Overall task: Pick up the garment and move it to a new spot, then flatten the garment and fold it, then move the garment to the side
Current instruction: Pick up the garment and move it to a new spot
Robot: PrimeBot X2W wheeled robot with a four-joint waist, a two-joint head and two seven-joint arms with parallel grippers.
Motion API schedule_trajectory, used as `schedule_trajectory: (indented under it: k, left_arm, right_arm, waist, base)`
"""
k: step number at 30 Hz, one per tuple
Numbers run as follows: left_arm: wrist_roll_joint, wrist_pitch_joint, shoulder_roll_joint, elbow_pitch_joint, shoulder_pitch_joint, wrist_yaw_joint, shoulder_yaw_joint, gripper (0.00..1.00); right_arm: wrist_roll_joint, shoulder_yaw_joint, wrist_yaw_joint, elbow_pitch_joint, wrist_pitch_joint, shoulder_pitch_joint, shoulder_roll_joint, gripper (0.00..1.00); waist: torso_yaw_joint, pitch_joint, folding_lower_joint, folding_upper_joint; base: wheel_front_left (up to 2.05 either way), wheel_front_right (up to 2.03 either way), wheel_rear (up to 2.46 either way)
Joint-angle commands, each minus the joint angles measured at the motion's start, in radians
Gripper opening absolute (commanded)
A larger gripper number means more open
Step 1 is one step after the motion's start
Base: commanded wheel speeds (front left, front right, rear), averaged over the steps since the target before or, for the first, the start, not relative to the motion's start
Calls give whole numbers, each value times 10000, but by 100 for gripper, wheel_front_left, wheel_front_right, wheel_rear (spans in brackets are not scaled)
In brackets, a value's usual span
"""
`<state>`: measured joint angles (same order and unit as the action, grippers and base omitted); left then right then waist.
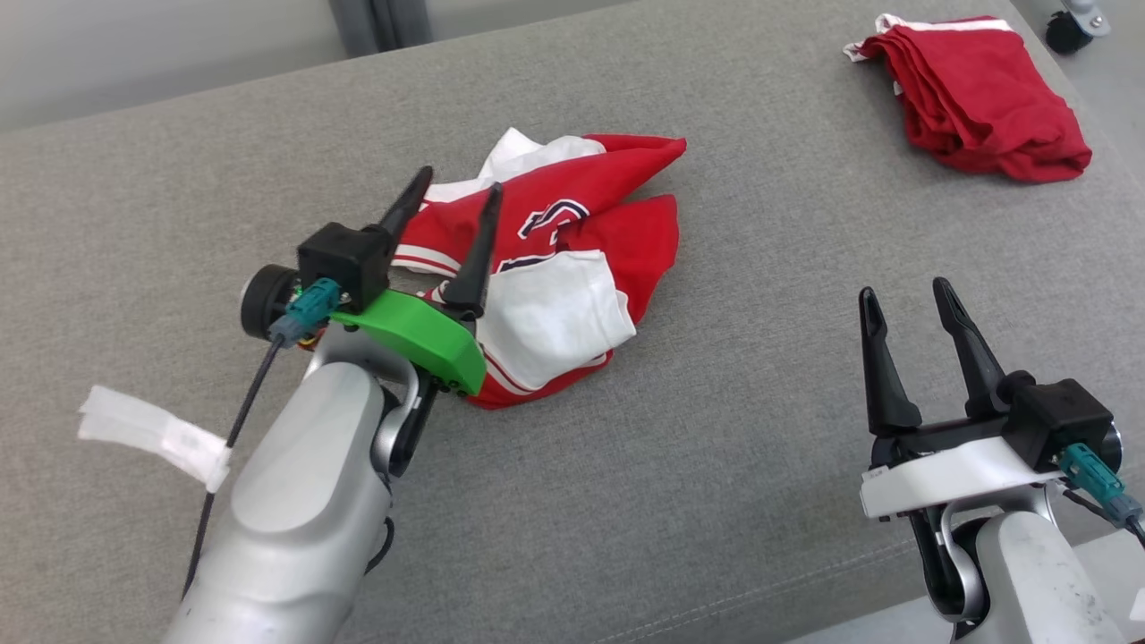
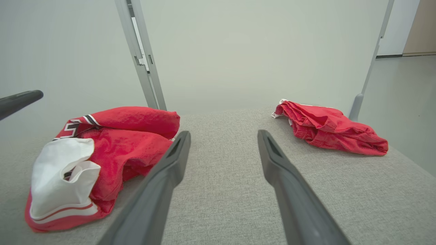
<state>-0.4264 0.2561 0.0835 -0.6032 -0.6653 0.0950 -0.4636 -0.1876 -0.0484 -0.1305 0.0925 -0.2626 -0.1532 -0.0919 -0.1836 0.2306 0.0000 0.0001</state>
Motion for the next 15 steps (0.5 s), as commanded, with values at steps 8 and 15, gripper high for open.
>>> schedule_trajectory:
  k: [8, 15]
  left_arm:
    - [156, 87, 869, 1413, 1526, -494, 1167, 100]
    - [364, 90, 1409, 2851, 3489, -894, 2249, 100]
  right_arm:
    - [133, 26, -4, -136, -31, 444, -81, 100]
    - [118, 7, -4, -224, -31, 737, -165, 100]
  waist:
    - [788, -769, 0, -1]
    - [1349, -1178, 0, -1]
  base:
    - [0, 0, 0]
    - [0, 0, 0]
